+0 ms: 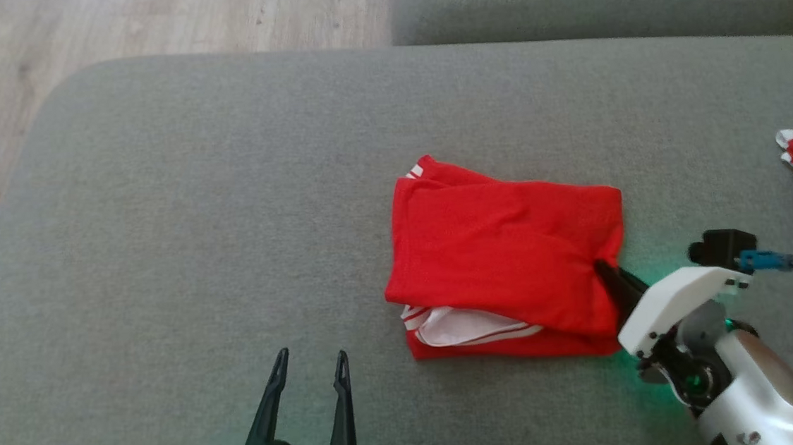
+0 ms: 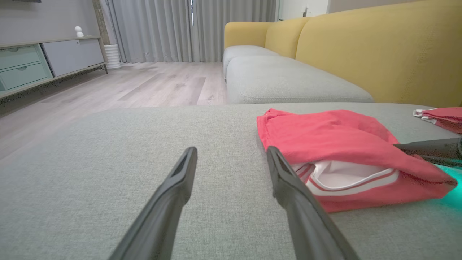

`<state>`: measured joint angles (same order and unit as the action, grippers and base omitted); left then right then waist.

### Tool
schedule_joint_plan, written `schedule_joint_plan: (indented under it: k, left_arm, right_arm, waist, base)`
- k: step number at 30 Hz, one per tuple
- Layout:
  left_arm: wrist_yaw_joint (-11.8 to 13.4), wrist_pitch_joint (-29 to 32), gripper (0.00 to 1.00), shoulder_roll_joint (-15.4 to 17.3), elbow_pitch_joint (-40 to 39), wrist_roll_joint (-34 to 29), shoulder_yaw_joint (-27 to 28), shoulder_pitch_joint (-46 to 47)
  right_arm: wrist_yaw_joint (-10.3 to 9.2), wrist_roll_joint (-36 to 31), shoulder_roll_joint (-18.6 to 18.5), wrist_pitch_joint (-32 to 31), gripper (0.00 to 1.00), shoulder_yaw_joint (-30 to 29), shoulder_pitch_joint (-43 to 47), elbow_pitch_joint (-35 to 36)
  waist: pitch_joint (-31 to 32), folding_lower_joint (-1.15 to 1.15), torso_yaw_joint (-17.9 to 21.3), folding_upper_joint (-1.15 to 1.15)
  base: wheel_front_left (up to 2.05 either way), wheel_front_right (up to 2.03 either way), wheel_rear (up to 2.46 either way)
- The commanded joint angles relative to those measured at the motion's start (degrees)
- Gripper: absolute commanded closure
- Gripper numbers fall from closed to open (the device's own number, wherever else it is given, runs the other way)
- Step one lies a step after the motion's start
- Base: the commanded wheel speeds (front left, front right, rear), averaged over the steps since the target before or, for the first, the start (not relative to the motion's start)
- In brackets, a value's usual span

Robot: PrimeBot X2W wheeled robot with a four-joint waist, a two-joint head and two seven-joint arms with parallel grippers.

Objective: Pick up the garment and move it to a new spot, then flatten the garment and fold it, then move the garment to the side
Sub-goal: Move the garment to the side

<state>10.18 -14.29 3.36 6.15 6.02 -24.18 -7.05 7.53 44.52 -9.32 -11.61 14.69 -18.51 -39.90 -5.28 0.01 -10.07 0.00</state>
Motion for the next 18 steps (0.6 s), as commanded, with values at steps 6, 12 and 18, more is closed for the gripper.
schedule_joint_plan:
  k: [6, 12, 18]
  left_arm:
    - [0.20, -0.71, 0.00, -0.48, -3.14, 1.34, 0.65, 4.05]
    - [0.58, -0.71, 0.00, -0.48, -4.71, 2.47, 0.23, 7.10]
    - [0.19, -0.71, 0.00, -0.48, -5.81, 2.89, -0.75, 10.67]
  right_arm:
    - [-0.04, -3.38, -7.90, 3.86, 1.00, 5.55, -3.57, 4.29]
    - [-0.04, -6.05, -18.96, 3.00, 1.00, 5.70, -8.89, 8.07]
    - [-0.04, -7.57, -31.49, -0.62, 1.00, 3.75, -13.89, 12.53]
  waist:
    - [-3.20, -0.01, 3.99, 0.00]
    - [-7.08, -0.01, 8.46, 0.00]
    - [-11.44, -0.01, 11.48, 0.00]
  base:
    - [0.00, 0.00, 0.00]
    - [0.00, 0.00, 0.00]
    - [0.00, 0.00, 0.00]
